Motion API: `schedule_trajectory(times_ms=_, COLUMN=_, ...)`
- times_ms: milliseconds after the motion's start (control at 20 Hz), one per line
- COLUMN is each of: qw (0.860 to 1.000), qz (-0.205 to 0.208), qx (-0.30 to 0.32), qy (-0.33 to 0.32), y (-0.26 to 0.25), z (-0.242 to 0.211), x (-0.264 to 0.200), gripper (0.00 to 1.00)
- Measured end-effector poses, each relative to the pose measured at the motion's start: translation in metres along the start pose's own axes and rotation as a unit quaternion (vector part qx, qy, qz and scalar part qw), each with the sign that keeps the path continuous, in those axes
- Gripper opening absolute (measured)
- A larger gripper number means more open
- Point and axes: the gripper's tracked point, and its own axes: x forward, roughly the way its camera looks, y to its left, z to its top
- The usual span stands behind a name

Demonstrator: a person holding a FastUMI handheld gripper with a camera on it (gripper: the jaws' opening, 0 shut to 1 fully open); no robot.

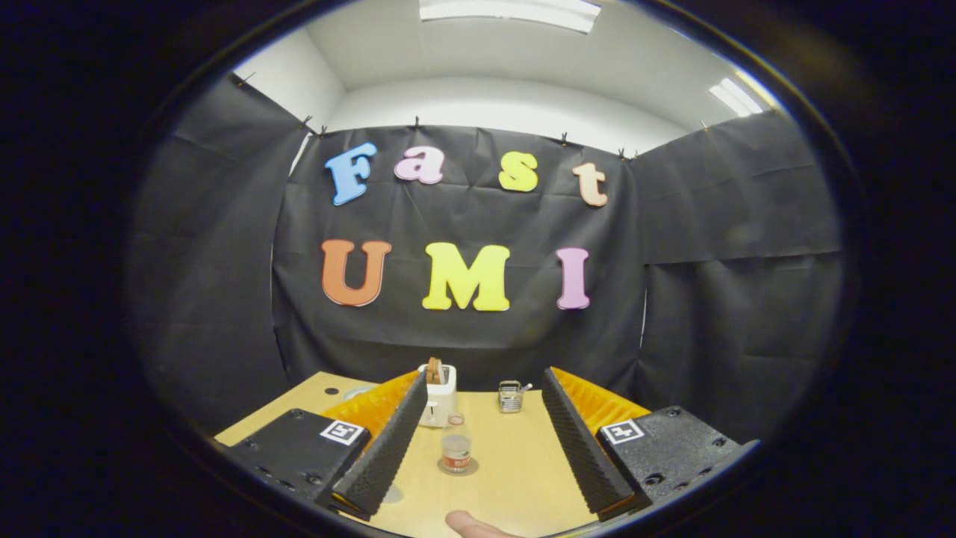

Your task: Take the bottle from table, then pour the juice into the cup, finally place the bottle on the coaster

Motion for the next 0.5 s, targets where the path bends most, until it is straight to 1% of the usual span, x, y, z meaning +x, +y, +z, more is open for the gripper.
schedule_trajectory(times_ms=100, qw=1.000, qz=-0.004, qx=-0.005, qy=0.000, y=-0.004, z=0.005, x=-0.001, gripper=0.99)
schedule_trajectory(times_ms=350, qw=1.000, qz=0.000, qx=0.000, qy=0.024, y=-0.009, z=0.008, x=-0.004, gripper=1.00)
schedule_trajectory(times_ms=500, qw=1.000, qz=-0.007, qx=-0.012, qy=0.015, y=-0.014, z=0.014, x=-0.006, gripper=1.00)
